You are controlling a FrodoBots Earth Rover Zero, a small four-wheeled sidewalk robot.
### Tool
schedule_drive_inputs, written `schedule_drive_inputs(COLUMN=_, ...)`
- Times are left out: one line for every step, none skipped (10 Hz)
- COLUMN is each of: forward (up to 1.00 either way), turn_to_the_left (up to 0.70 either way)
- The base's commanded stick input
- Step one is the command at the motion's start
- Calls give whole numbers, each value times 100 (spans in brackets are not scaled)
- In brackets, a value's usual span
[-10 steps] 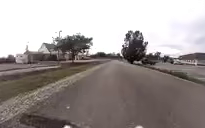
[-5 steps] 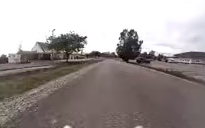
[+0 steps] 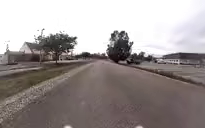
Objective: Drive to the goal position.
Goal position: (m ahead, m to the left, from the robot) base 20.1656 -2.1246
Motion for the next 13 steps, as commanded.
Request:
schedule_drive_inputs(forward=70, turn_to_the_left=0)
schedule_drive_inputs(forward=70, turn_to_the_left=0)
schedule_drive_inputs(forward=70, turn_to_the_left=0)
schedule_drive_inputs(forward=70, turn_to_the_left=0)
schedule_drive_inputs(forward=70, turn_to_the_left=0)
schedule_drive_inputs(forward=70, turn_to_the_left=0)
schedule_drive_inputs(forward=70, turn_to_the_left=0)
schedule_drive_inputs(forward=70, turn_to_the_left=0)
schedule_drive_inputs(forward=70, turn_to_the_left=0)
schedule_drive_inputs(forward=70, turn_to_the_left=0)
schedule_drive_inputs(forward=70, turn_to_the_left=0)
schedule_drive_inputs(forward=70, turn_to_the_left=0)
schedule_drive_inputs(forward=70, turn_to_the_left=0)
